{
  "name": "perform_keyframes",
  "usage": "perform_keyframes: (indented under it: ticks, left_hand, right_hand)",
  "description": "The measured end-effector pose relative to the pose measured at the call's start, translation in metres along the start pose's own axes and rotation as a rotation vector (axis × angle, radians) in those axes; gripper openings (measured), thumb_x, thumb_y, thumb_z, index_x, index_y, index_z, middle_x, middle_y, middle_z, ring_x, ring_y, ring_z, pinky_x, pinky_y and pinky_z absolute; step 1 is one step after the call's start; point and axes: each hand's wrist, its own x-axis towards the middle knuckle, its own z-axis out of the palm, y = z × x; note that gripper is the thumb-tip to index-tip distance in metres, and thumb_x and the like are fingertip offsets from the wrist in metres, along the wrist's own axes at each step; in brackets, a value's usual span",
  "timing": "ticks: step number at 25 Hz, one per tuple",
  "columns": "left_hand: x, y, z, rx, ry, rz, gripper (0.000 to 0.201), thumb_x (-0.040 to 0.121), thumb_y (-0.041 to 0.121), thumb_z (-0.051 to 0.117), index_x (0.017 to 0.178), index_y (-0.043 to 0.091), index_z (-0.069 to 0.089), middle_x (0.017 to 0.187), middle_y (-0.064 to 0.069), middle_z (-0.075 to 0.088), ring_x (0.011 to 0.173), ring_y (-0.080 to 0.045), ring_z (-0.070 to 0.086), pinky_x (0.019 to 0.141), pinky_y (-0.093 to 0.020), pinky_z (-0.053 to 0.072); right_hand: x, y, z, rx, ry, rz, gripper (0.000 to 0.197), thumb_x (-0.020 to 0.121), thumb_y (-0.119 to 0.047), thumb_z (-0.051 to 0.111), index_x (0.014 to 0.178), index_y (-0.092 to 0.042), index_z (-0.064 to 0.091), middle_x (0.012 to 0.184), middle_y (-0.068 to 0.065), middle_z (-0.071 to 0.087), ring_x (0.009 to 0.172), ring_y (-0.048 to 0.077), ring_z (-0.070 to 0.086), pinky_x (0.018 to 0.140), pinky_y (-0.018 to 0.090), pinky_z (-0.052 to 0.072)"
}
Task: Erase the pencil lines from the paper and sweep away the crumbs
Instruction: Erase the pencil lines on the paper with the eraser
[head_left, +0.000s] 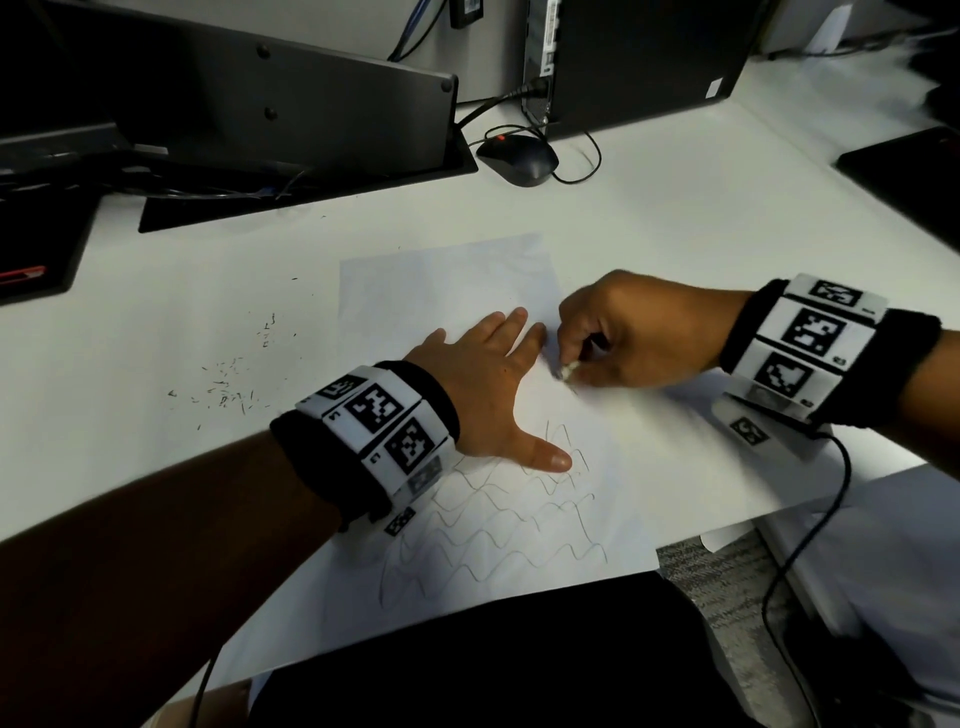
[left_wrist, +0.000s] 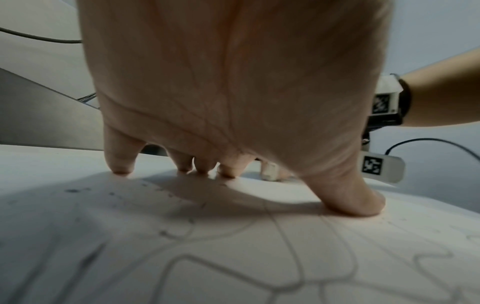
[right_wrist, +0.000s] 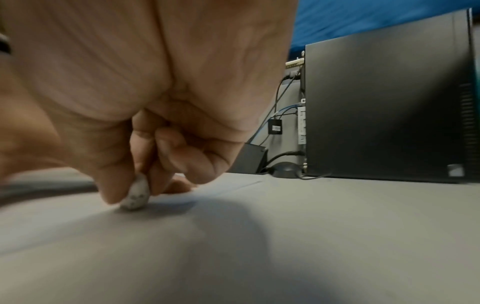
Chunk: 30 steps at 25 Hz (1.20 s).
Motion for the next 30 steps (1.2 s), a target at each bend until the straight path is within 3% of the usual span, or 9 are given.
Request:
perform_keyframes:
  ticks: [3,7,11,16,19,21,25,28,30]
  left_hand:
    - [0.000,-0.001,0.000,0.006,0.002,0.001,0.129,0.067,0.091,0.047,0.155,0.026,-0.020,0.161,0.005,-0.029,0.151,-0.015,-0.018,0.122,-0.054,0.004]
    - [0.000,0.001,0.000,0.013,-0.007,-0.001,0.129,0.067,0.092,0.046,0.155,0.025,-0.020,0.162,0.004,-0.029,0.151,-0.015,-0.019,0.122,-0.054,0.004]
    - [0.000,0.000,0.000,0.021,-0.005,-0.003,0.129,0.067,0.092,0.046,0.155,0.025,-0.020,0.161,0.004,-0.029,0.151,-0.015,-0.019,0.122,-0.054,0.005]
    - [0.000,-0.001,0.000,0.007,0.005,-0.001,0.129,0.067,0.091,0.048,0.156,0.027,-0.019,0.162,0.005,-0.028,0.151,-0.015,-0.018,0.122,-0.054,0.004]
    - [-0.001,-0.002,0.001,0.008,0.003,0.000,0.129,0.066,0.092,0.048,0.156,0.027,-0.019,0.162,0.005,-0.028,0.151,-0.014,-0.018,0.122,-0.054,0.004]
    - [-0.003,-0.001,-0.001,0.009,0.007,0.005,0.129,0.066,0.091,0.048,0.156,0.026,-0.016,0.162,0.005,-0.026,0.151,-0.014,-0.018,0.122,-0.055,0.005]
    - [-0.012,0.006,-0.004,0.045,0.017,-0.016,0.125,0.072,0.088,0.047,0.158,0.017,-0.010,0.165,-0.002,-0.016,0.153,-0.017,-0.008,0.120,-0.051,0.020]
    - [-0.021,0.023,-0.003,0.223,0.151,0.028,0.107,0.086,0.078,0.040,0.156,0.004,0.009,0.165,-0.014,0.008,0.149,-0.025,0.019,0.106,-0.046,0.040]
    - [-0.023,0.041,0.001,0.257,0.155,0.118,0.097,0.093,0.070,0.036,0.157,0.004,0.005,0.165,-0.015,0.004,0.151,-0.026,0.014,0.115,-0.049,0.031]
  right_hand:
    - [-0.004,-0.005,0.004,0.020,-0.116,-0.050,0.005,0.081,-0.022,0.074,0.086,-0.023,0.076,0.072,-0.020,0.060,0.067,-0.005,0.057,0.061,0.007,0.038]
    - [0.000,0.005,-0.001,-0.024,0.002,0.008,0.005,0.081,-0.022,0.074,0.086,-0.023,0.076,0.073,-0.020,0.057,0.066,-0.005,0.055,0.061,0.009,0.036]
    - [-0.003,-0.001,0.001,-0.012,-0.125,-0.023,0.003,0.081,-0.023,0.074,0.084,-0.023,0.076,0.074,-0.019,0.059,0.068,-0.003,0.057,0.061,0.006,0.038]
    - [0.006,0.001,0.002,-0.018,-0.007,0.023,0.003,0.081,-0.021,0.073,0.084,-0.022,0.075,0.070,-0.020,0.055,0.069,-0.009,0.055,0.059,0.003,0.036]
    - [0.001,-0.008,-0.001,0.000,-0.174,0.056,0.003,0.083,-0.023,0.072,0.085,-0.023,0.075,0.076,-0.014,0.064,0.067,-0.003,0.057,0.061,0.007,0.040]
    - [0.013,-0.004,-0.007,-0.003,-0.111,0.107,0.006,0.087,-0.021,0.067,0.090,-0.022,0.072,0.076,-0.011,0.064,0.061,-0.003,0.057,0.061,0.008,0.042]
    - [0.040,0.009,-0.010,0.188,-0.055,0.408,0.015,0.098,-0.027,0.048,0.089,-0.016,0.046,0.075,0.014,0.060,0.053,0.025,0.057,0.053,0.035,0.053]
    - [0.047,0.009,-0.006,0.055,-0.144,0.412,0.014,0.097,-0.028,0.044,0.087,-0.018,0.042,0.076,0.017,0.065,0.053,0.025,0.057,0.051,0.033,0.050]
    - [0.046,0.007,-0.003,-0.005,-0.139,0.376,0.013,0.097,-0.029,0.042,0.086,-0.020,0.041,0.076,0.013,0.065,0.054,0.023,0.057,0.052,0.034,0.050]
